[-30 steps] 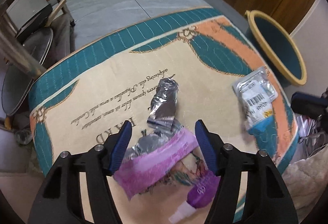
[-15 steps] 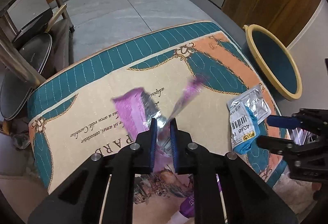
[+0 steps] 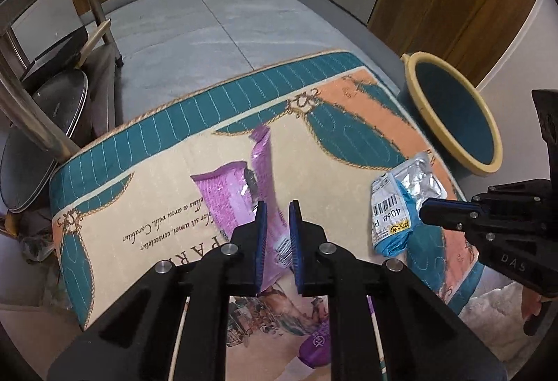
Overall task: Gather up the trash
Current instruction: 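Grasp the blue glove with the right gripper while the left grasps the pink-foil wrappers, then drop the glove into the bin with the right gripper while the left drops the wrappers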
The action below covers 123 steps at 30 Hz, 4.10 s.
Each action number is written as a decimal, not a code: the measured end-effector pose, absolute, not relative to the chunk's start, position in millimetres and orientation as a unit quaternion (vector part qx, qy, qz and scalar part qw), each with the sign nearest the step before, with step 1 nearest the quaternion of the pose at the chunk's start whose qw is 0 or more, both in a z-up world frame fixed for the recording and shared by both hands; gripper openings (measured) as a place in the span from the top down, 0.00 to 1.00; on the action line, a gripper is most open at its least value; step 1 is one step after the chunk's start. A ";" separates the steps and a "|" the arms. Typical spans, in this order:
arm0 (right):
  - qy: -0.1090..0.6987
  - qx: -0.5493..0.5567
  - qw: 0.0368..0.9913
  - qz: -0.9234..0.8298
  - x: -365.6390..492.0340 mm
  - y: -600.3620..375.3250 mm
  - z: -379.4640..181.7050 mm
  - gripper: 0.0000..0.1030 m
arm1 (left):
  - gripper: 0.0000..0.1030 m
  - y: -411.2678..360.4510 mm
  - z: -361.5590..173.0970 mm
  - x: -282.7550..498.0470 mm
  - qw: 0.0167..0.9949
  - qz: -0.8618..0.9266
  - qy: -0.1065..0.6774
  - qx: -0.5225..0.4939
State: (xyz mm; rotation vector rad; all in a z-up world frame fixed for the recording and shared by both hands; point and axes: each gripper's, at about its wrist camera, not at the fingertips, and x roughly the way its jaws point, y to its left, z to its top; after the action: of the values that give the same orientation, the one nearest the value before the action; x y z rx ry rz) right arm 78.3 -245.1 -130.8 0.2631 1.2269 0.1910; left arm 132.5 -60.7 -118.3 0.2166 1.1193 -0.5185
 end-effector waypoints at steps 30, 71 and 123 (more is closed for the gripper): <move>0.561 0.175 0.806 0.064 85.6 -259.0 -123.2 0.52 | 0.88 -64.2 -105.0 124.9 0.818 -0.251 0.506 0.110; 0.436 0.117 0.889 0.073 58.9 -357.8 1.3 0.52 | 0.73 -106.0 -93.7 135.6 0.818 -0.259 0.505 0.094; 0.499 0.166 0.845 -0.098 59.7 -468.4 -80.3 0.24 | 0.41 -256.6 -95.2 122.9 0.797 -0.378 0.462 0.083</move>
State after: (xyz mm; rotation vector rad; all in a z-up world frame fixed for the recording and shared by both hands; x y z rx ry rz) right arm 59.7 -468.4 -80.3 0.3501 1.0536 -0.2072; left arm 122.9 -256.6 -95.2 0.1793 0.9928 -0.8126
